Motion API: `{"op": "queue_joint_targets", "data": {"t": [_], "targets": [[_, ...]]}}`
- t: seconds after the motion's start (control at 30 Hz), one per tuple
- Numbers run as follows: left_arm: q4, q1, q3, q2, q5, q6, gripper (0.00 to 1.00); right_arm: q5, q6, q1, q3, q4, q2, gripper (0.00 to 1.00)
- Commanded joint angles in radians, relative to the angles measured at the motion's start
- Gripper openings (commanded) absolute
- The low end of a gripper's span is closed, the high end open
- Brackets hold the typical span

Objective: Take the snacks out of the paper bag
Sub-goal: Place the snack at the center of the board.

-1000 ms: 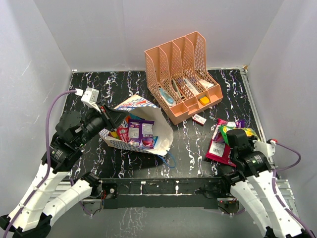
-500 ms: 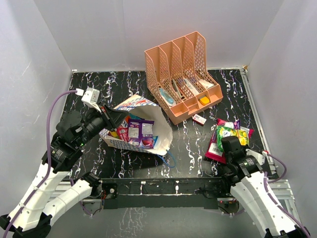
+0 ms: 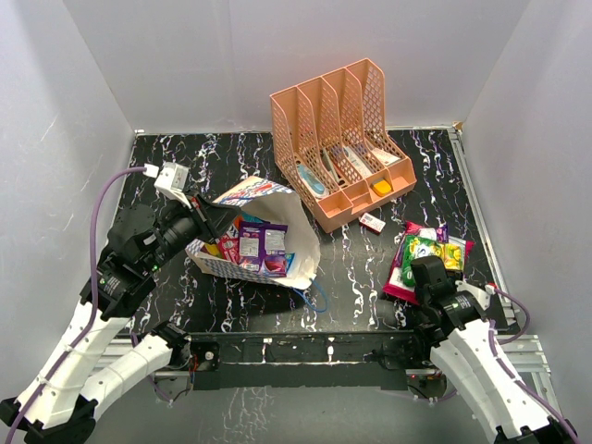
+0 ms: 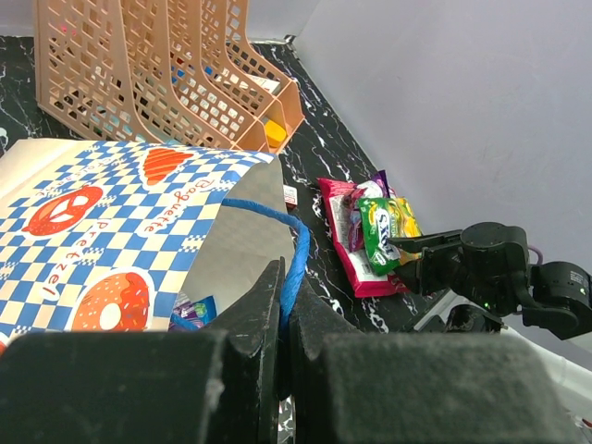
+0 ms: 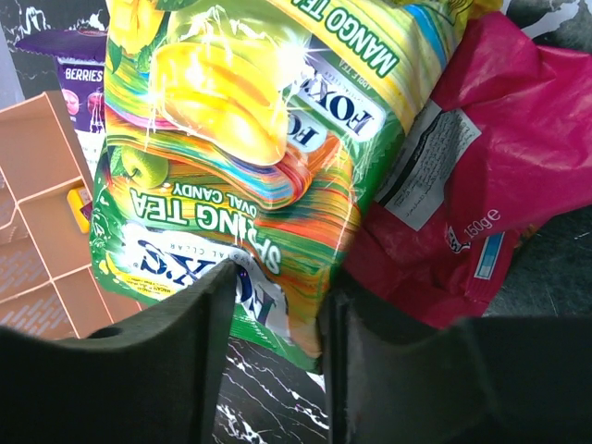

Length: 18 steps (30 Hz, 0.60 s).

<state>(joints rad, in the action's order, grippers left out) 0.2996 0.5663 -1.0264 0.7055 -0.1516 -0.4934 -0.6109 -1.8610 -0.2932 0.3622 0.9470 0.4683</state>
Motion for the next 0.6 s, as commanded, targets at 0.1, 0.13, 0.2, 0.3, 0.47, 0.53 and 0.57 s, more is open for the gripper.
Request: {"op": "queue_joint_targets", "data": {"t": [0.1, 0.13, 0.2, 0.3, 0.47, 0.53, 0.57], "targets": [[-0.004, 0.005, -0.011, -0.009, 0.020, 0.035, 0.00, 0.000, 0.062, -0.001, 0.084, 0.042, -0.044, 0.58], [-0.002, 0.004, -0.011, -0.009, 0.019, 0.043, 0.00, 0.000, 0.066, -0.001, 0.100, 0.063, -0.047, 0.62], [-0.008, 0.005, -0.013, -0.008, 0.004, 0.067, 0.00, 0.004, 0.081, -0.001, 0.133, 0.099, -0.053, 0.67], [-0.027, 0.005, -0.020, -0.015, -0.043, 0.129, 0.00, 0.023, 0.121, -0.001, 0.189, 0.132, -0.071, 0.75], [-0.033, 0.006, -0.018, -0.029, -0.081, 0.183, 0.00, 0.057, 0.242, -0.001, 0.260, 0.167, -0.115, 0.89], [-0.045, 0.007, 0.001, -0.029, -0.085, 0.178, 0.00, 0.068, 0.300, -0.001, 0.255, 0.167, -0.132, 0.95], [-0.050, 0.006, 0.010, -0.028, -0.082, 0.173, 0.00, 0.070, 0.333, -0.001, 0.240, 0.155, -0.140, 0.96]]}}
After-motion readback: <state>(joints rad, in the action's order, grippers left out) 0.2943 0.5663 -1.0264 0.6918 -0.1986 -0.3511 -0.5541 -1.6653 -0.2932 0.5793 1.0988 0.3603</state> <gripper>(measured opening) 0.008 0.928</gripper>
